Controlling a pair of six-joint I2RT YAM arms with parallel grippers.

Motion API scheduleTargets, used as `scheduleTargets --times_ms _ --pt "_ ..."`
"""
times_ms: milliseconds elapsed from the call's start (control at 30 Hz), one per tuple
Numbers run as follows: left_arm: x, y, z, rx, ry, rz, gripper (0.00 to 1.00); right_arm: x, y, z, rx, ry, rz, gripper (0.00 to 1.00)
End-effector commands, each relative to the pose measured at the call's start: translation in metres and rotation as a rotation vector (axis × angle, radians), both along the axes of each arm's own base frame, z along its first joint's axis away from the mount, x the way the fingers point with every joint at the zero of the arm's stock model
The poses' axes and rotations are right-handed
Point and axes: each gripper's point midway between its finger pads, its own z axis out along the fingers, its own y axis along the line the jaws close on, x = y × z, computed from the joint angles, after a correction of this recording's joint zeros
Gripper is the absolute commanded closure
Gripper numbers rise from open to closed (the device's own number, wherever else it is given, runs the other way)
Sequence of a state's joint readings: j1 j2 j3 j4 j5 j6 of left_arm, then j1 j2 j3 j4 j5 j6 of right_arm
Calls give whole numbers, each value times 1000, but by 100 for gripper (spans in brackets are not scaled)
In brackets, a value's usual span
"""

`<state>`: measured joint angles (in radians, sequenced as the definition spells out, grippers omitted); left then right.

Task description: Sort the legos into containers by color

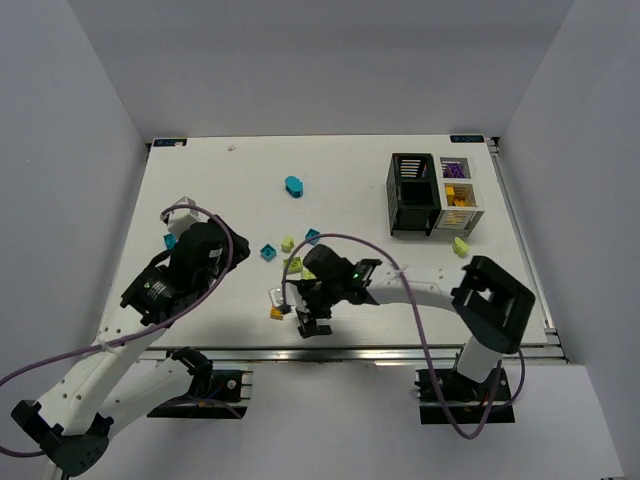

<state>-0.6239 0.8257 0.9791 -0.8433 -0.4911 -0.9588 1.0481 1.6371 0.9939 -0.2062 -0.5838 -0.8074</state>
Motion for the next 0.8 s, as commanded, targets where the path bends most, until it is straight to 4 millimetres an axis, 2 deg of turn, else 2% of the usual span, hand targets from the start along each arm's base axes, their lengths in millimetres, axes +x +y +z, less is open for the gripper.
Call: scheduleTargets --times_ms 0,67,133,267,467,667,700,767 --pt "-7 17 22 -30 -50 72 30 28 38 -7 17 3 -313 11" --pt "-9 20 21 -31 -47 79 30 31 47 -18 -11 39 -380 10" --pt "-13 22 19 -37 -45 82 30 40 57 -14 0 47 -432 11" --pt "-15 24 17 -37 -45 86 30 47 68 -20 -19 85 -495 11" --pt "-15 27 16 -25 -48 95 29 45 79 -34 -75 153 -534 11" --pt "-14 29 19 -20 -58 107 31 42 83 -38 -86 171 -525 30" --pt "-13 30 21 -20 -64 110 31 38 76 -44 -122 175 -523 35" --pt "-13 30 22 -21 -70 111 31 38 73 -46 -125 163 -517 38"
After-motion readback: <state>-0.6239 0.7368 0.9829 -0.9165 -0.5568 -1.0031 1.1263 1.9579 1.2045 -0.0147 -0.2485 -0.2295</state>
